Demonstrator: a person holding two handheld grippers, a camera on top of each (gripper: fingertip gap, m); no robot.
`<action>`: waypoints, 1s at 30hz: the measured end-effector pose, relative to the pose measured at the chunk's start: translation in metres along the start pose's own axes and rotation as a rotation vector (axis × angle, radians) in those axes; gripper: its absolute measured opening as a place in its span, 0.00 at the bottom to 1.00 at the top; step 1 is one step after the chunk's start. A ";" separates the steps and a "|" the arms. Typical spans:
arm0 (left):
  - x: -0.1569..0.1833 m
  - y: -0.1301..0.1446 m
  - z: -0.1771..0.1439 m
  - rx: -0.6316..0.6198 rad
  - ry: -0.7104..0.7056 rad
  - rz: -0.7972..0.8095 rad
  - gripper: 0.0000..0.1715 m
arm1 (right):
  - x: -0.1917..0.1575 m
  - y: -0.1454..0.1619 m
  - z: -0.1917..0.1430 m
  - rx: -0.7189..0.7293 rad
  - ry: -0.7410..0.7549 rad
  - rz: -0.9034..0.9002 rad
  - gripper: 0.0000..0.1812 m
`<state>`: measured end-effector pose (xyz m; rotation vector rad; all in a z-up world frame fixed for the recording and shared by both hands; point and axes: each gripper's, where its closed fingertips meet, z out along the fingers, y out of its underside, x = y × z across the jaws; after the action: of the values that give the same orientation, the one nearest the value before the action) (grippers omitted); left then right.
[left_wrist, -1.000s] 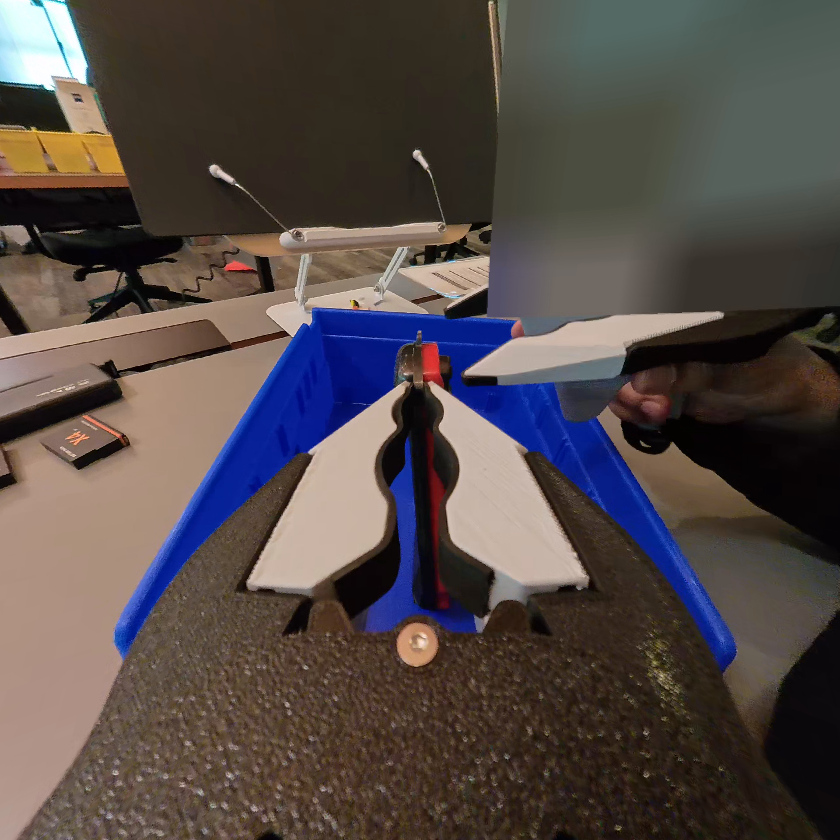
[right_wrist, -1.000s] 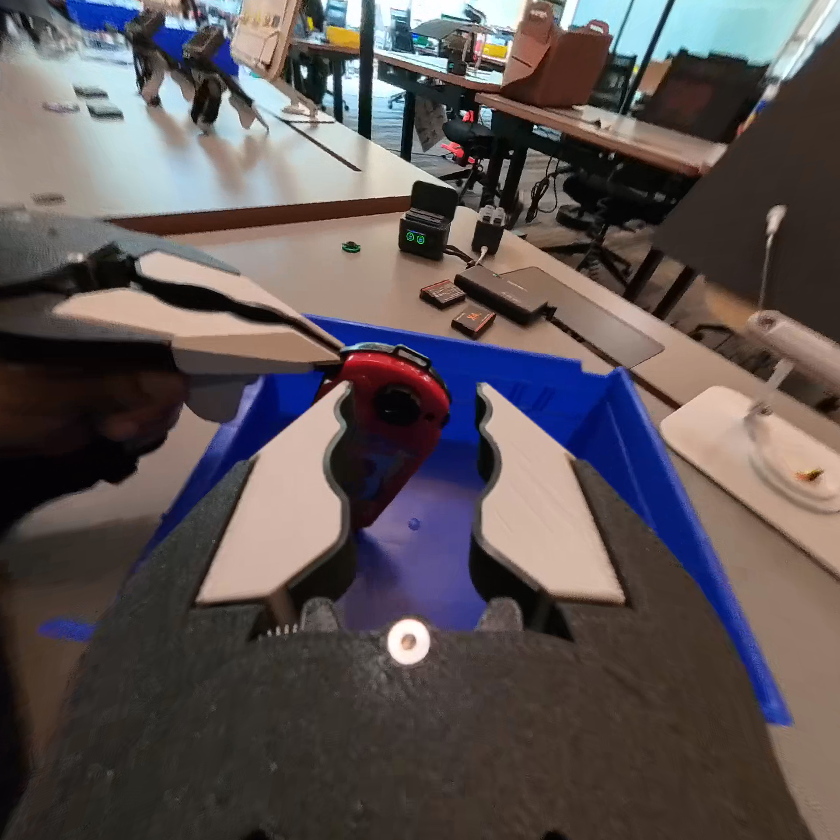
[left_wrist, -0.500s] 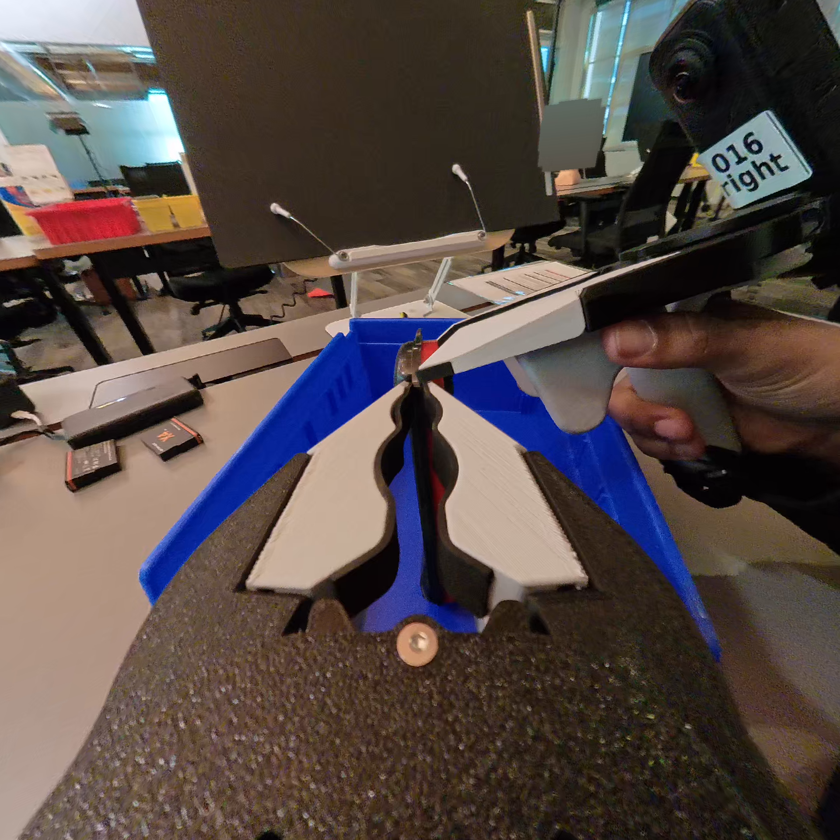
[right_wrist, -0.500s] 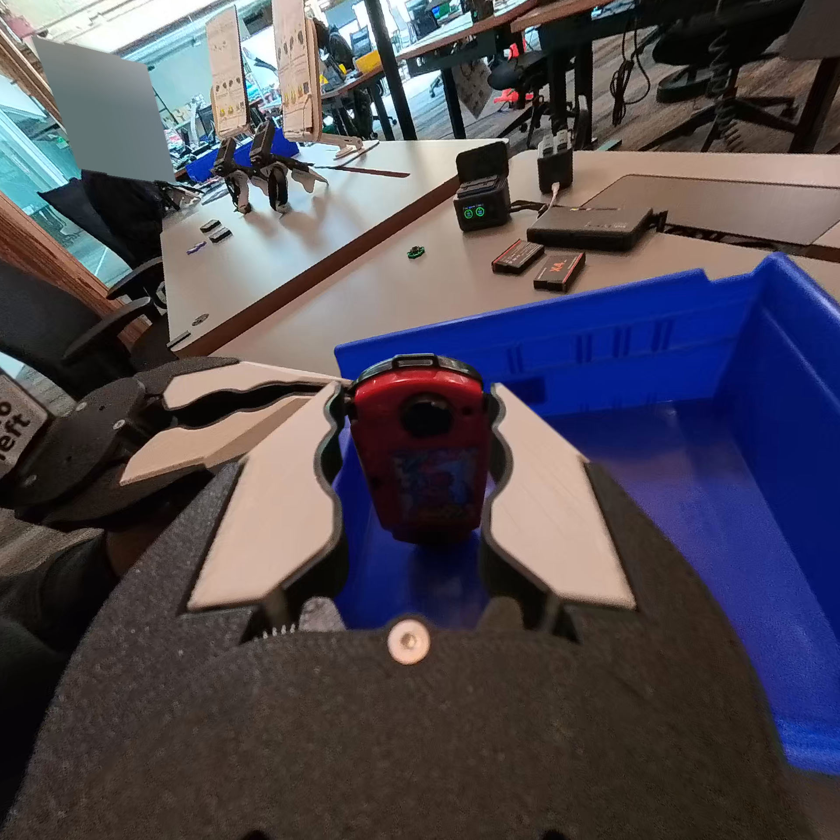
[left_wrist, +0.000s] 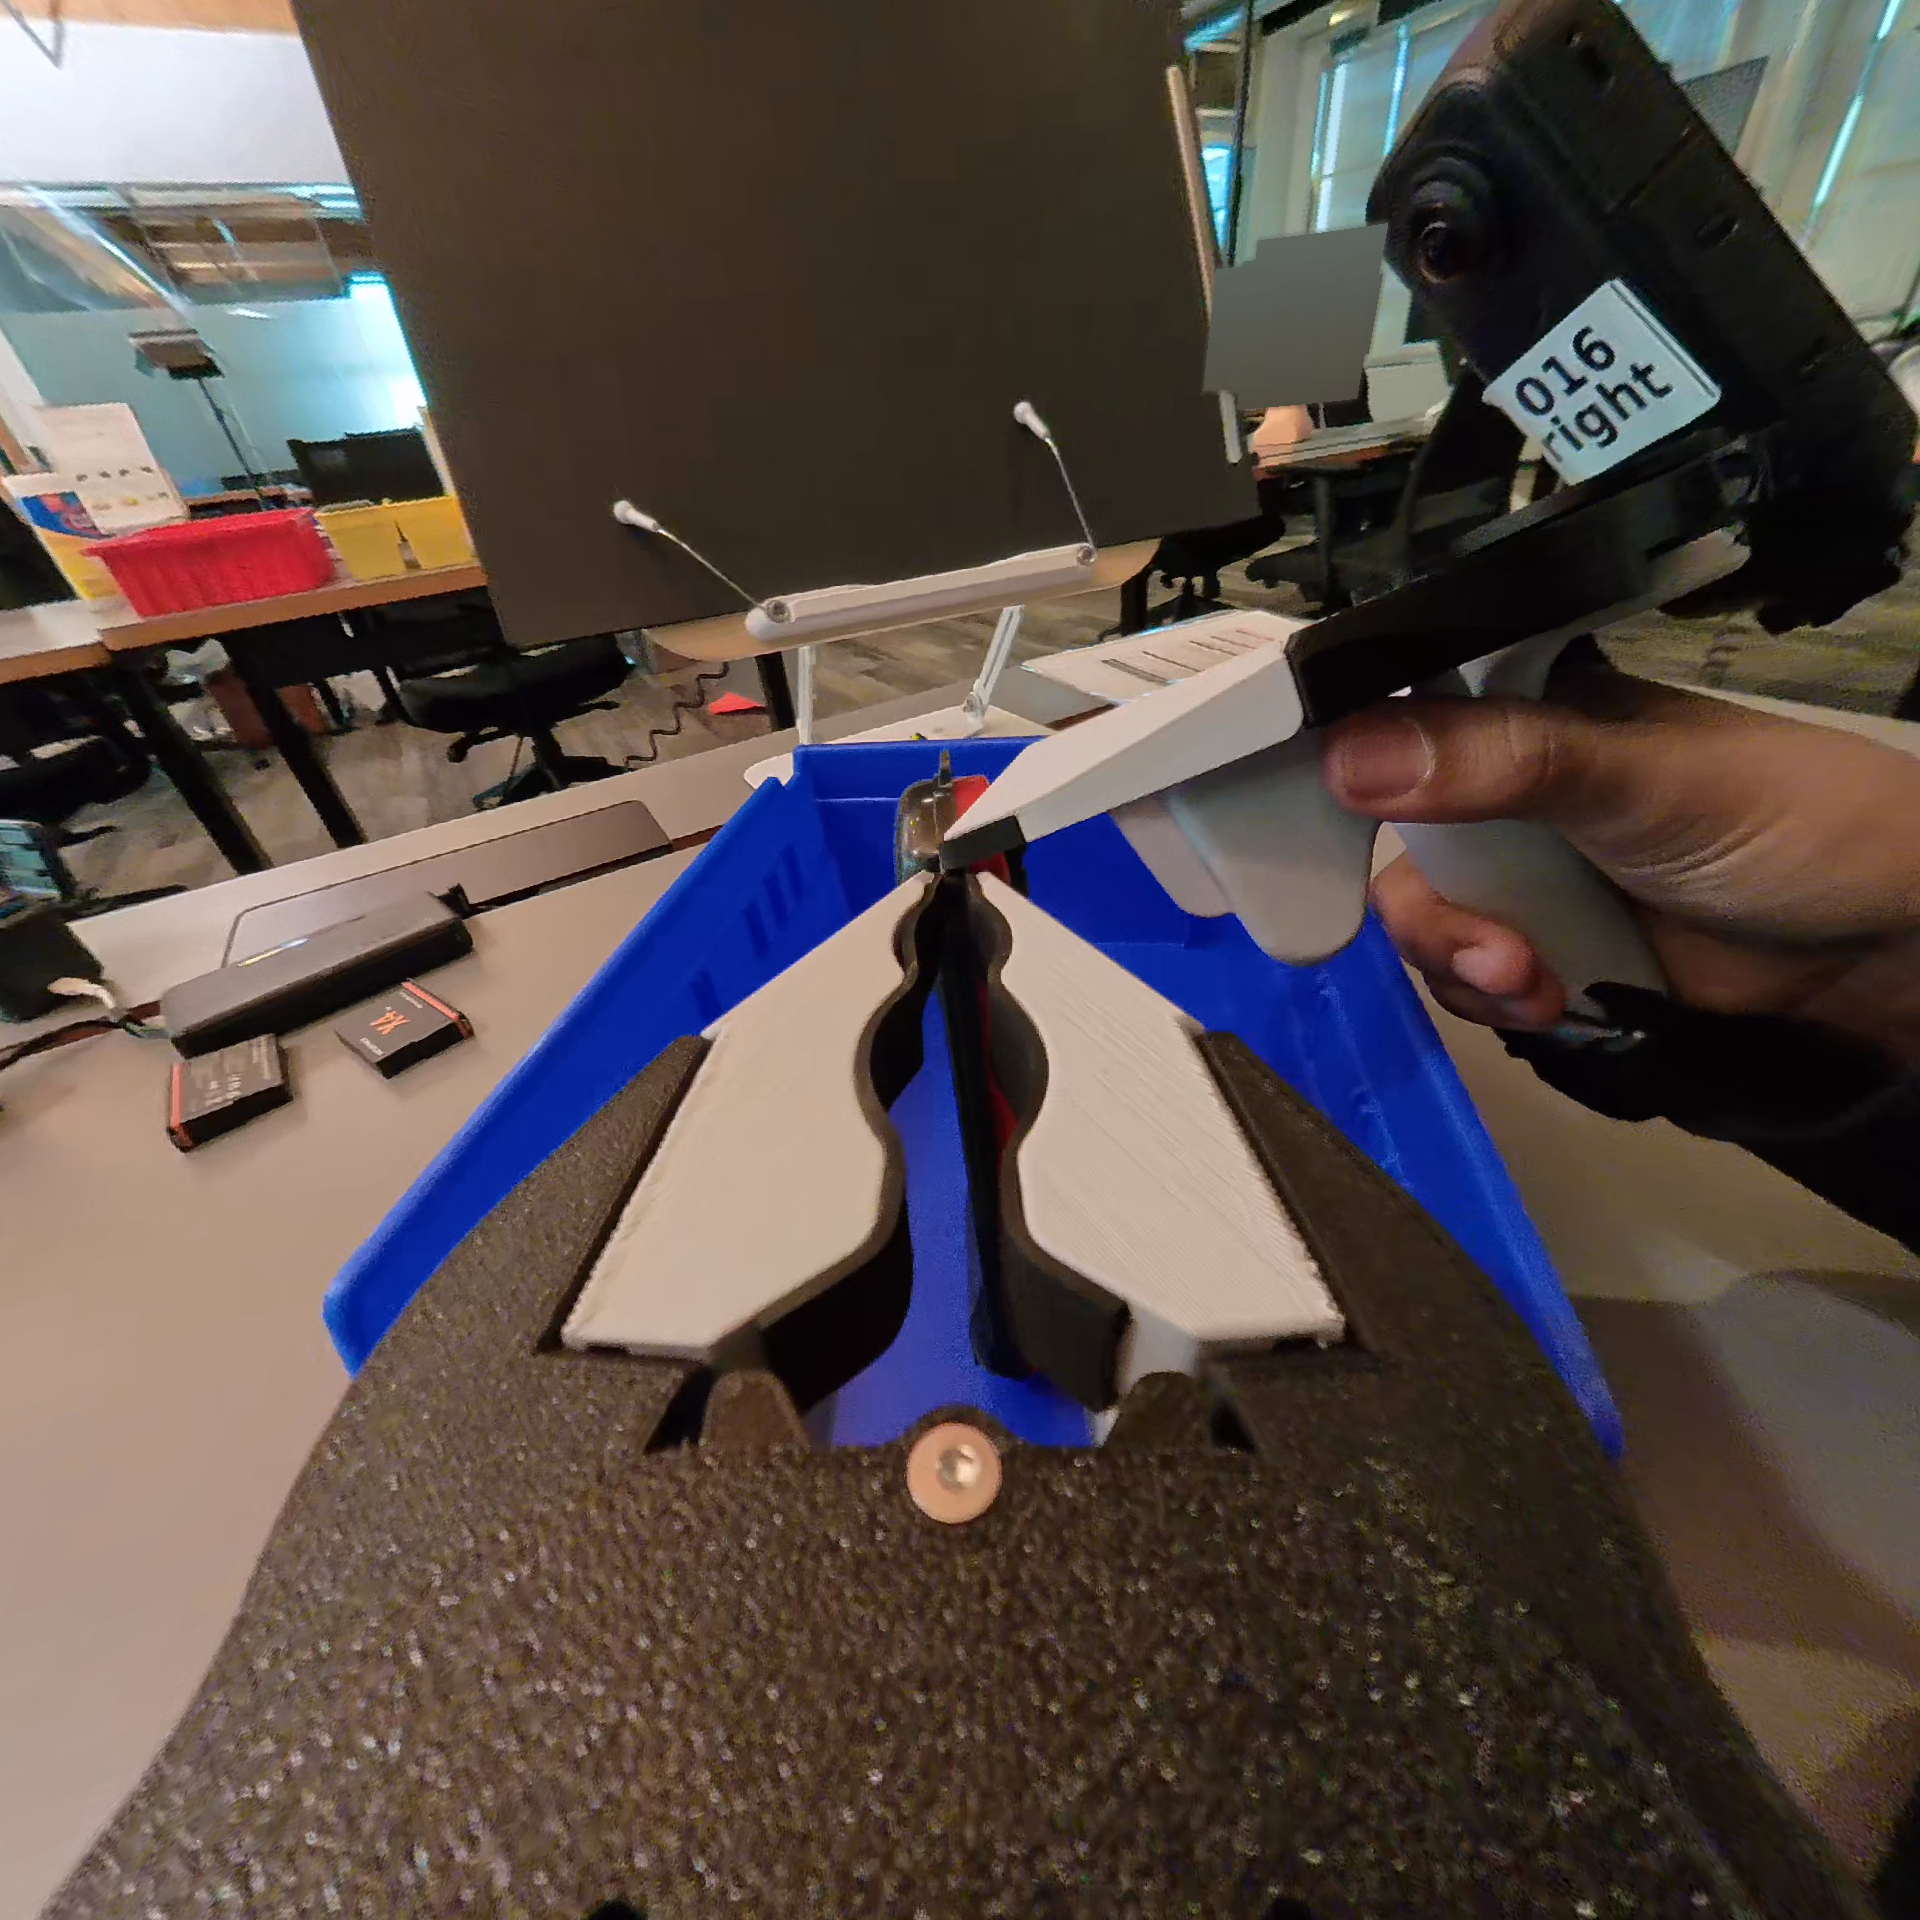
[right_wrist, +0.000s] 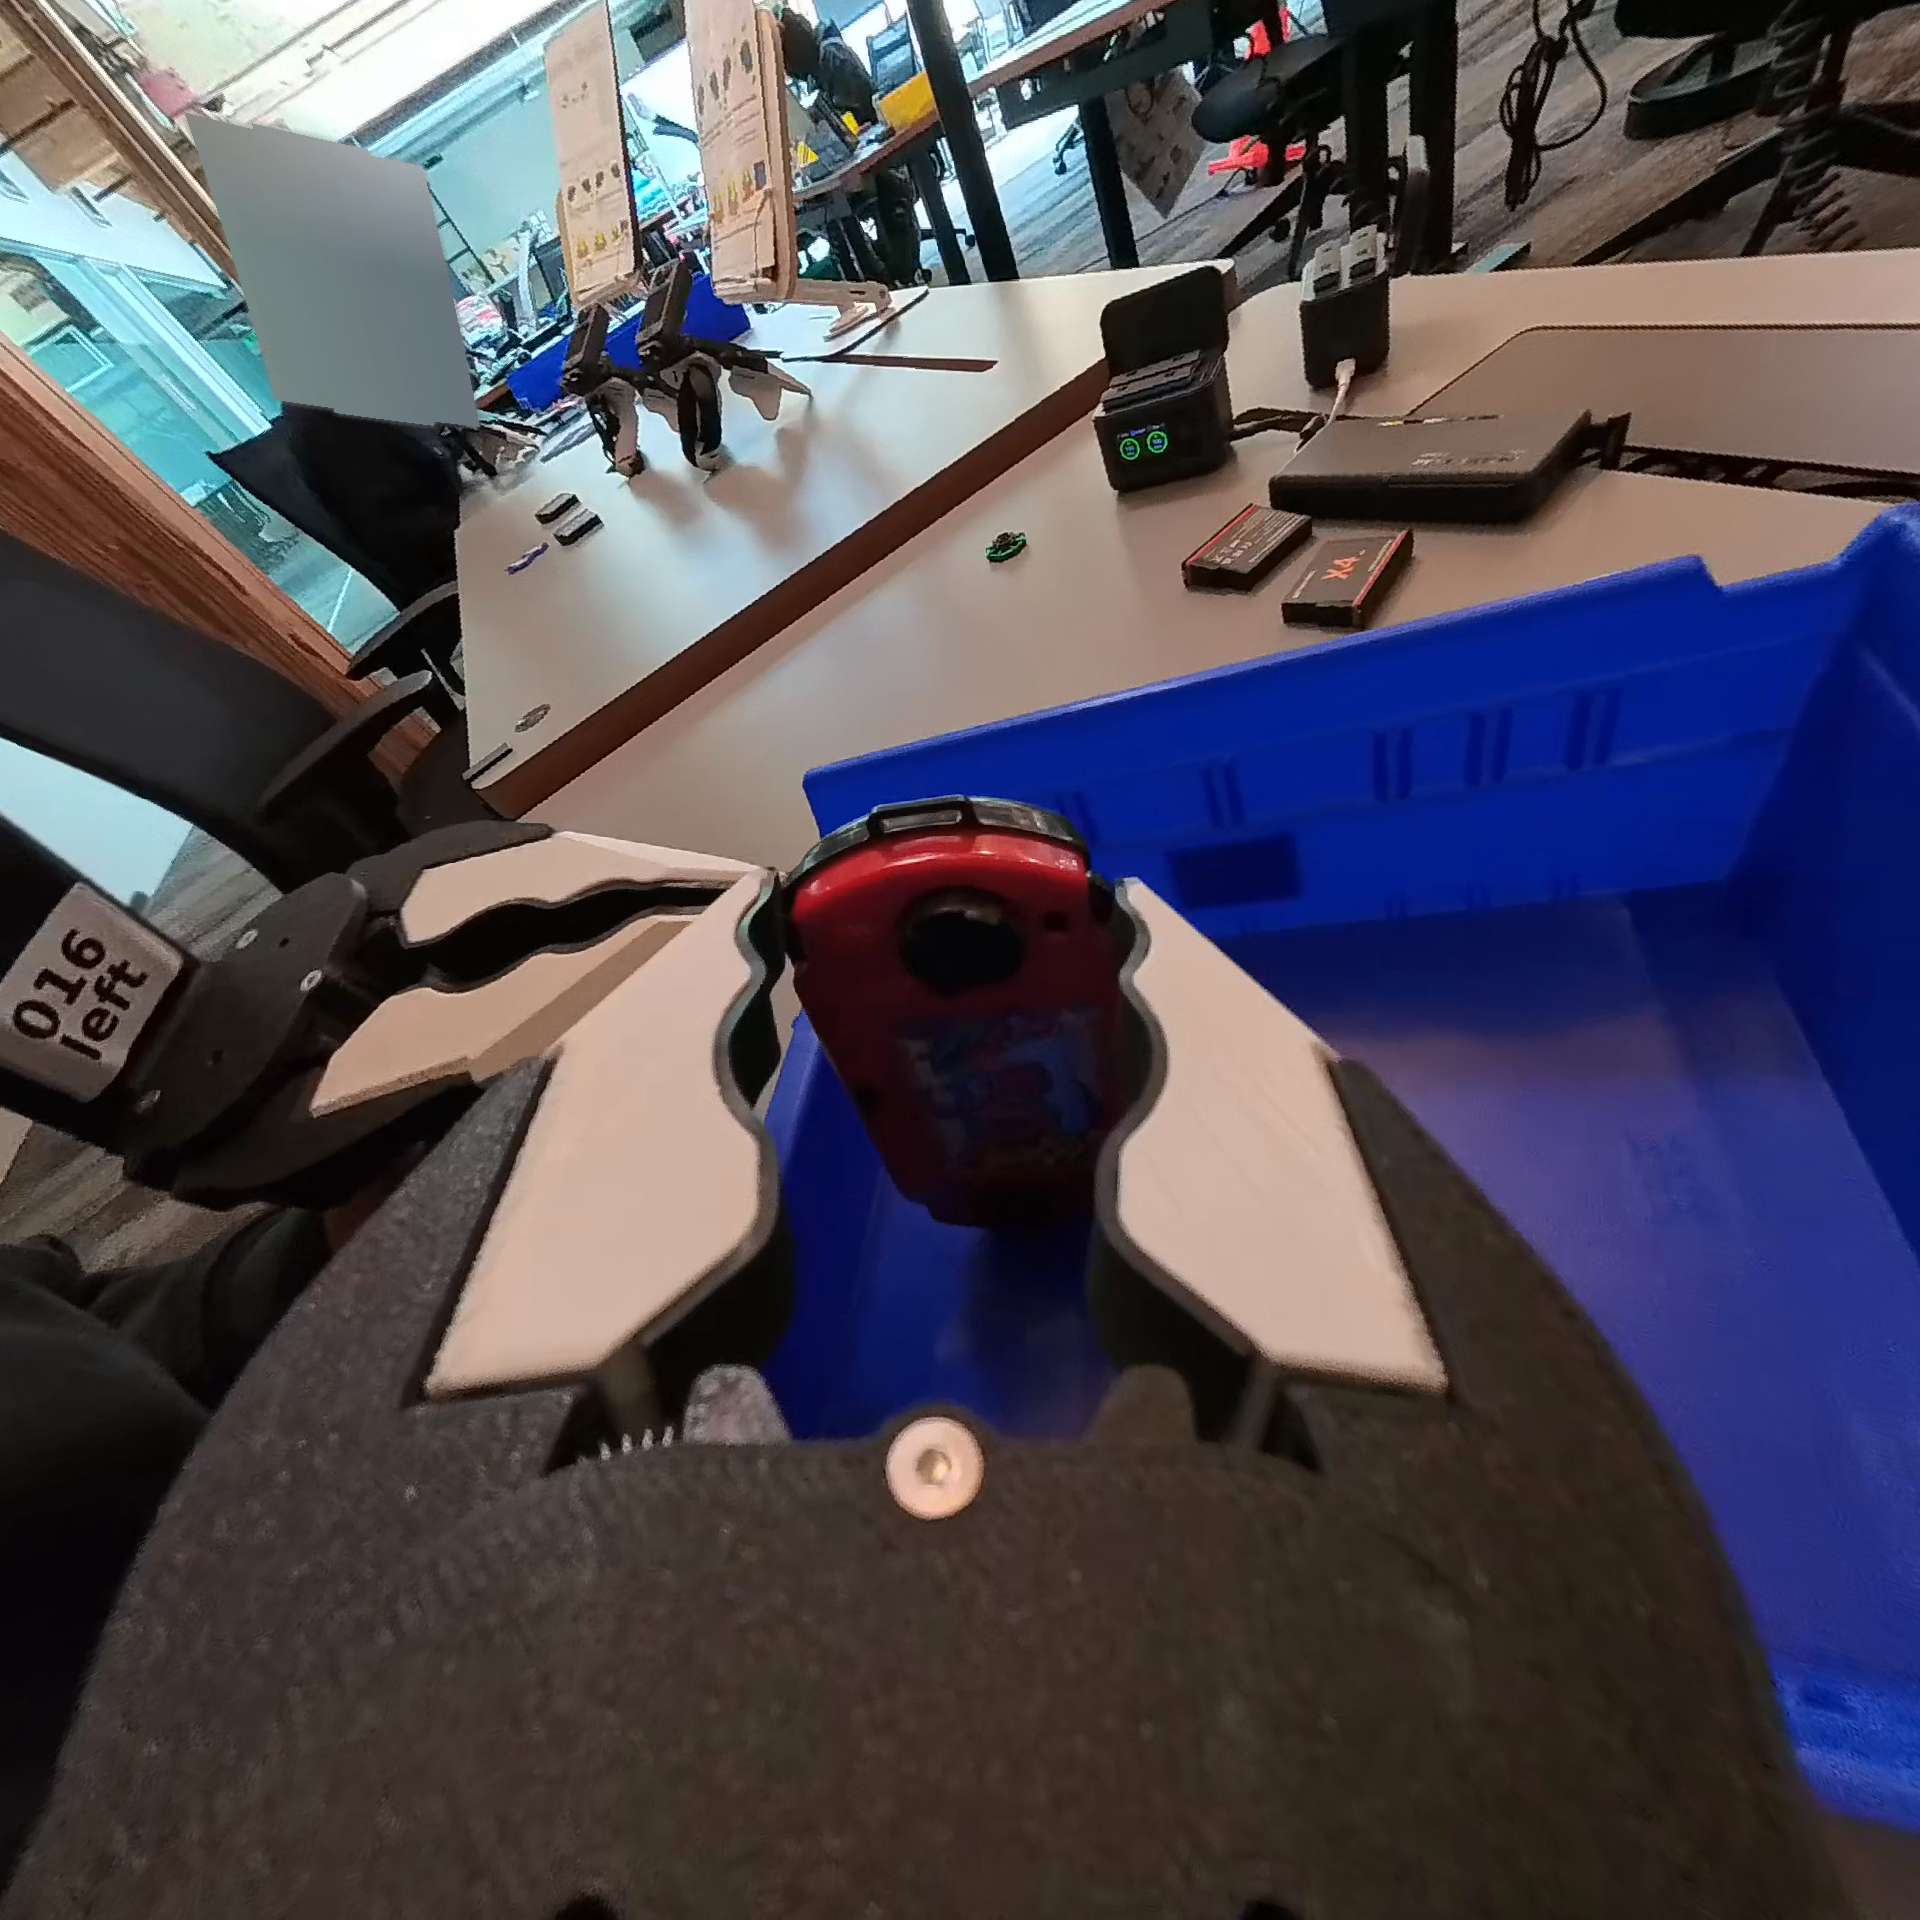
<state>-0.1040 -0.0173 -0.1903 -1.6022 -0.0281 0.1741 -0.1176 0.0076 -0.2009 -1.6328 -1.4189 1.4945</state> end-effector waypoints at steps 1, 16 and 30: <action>-0.001 0.000 0.000 -0.002 -0.012 0.007 0.02 | 0.000 0.000 0.000 0.002 -0.001 0.004 0.35; -0.001 0.000 0.002 0.007 -0.026 0.004 0.02 | 0.007 -0.008 -0.010 0.074 0.018 0.052 0.24; 0.005 0.000 -0.003 0.040 0.081 -0.035 0.03 | 0.003 -0.008 -0.012 0.098 -0.002 0.034 0.25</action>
<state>-0.0987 -0.0194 -0.1902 -1.5664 0.0106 0.0821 -0.1096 0.0161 -0.1922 -1.6043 -1.3039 1.5597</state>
